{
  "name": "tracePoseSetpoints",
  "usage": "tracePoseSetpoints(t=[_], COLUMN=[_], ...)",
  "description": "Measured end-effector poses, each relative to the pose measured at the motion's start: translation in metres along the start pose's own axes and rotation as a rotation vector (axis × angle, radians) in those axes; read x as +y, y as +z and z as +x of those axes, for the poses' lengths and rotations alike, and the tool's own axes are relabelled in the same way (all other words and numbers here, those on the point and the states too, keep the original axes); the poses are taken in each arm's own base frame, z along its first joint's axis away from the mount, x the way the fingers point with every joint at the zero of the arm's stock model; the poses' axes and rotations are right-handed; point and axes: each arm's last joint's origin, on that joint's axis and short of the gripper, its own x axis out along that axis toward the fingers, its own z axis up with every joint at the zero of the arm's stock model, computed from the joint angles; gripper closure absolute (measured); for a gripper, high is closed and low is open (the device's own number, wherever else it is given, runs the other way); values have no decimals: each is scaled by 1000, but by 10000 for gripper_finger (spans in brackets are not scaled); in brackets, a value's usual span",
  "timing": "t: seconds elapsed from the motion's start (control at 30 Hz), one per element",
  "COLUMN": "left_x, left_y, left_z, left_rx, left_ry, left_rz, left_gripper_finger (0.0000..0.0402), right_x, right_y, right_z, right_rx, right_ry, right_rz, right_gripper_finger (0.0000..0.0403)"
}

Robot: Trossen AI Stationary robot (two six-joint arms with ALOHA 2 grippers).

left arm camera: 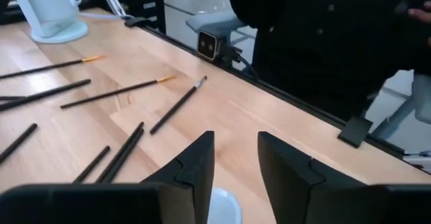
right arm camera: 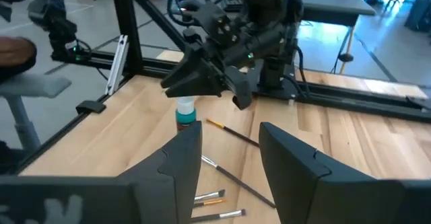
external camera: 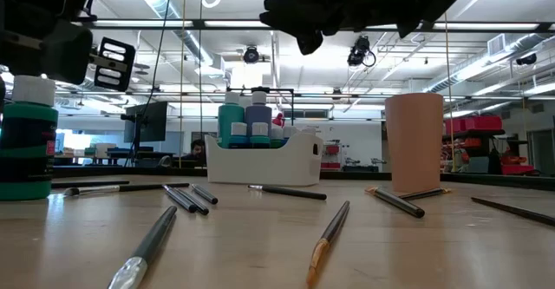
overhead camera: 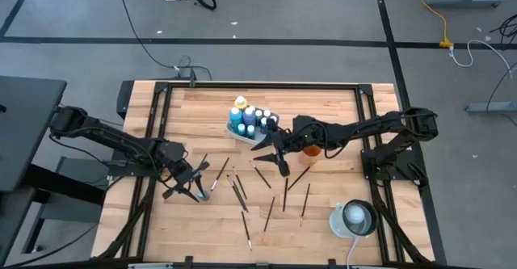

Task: Pick & Place Paint Supplies
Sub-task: Put the small paint bottle into the bin

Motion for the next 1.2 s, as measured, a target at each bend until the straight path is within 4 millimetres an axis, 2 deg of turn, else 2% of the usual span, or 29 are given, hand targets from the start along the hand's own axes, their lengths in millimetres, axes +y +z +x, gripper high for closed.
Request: tracePoseSetpoints(t=[0.13,0.3,0.4,0.67,0.77,1.07,1.2], left_x=[0,5,8,7,8,9,11], left_y=[-4,-3,4,35,36,38,38], left_z=[0,-1,-2,-6,-7,-7,-8], left_rx=[17,22,-41,-320,-327,-342,-346], left_ry=[33,204,269,188,214,242,308], left_rz=[-11,-91,-87,45,98,93,66], left_gripper_finger=[282,281,282,286,286,286,281], right_x=[2,2,2,2,2,2,2], right_y=[0,0,1,6,6,6,6], right_z=[0,1,1,1,0,0,0], right_rx=[-1,-1,-5,-54,-55,-55,-56], right_ry=[5,5,5,0,0,0,0], right_rz=[-37,-37,-38,-53,-53,-53,-53], right_gripper_finger=[250,250,250,250,250,250,250])
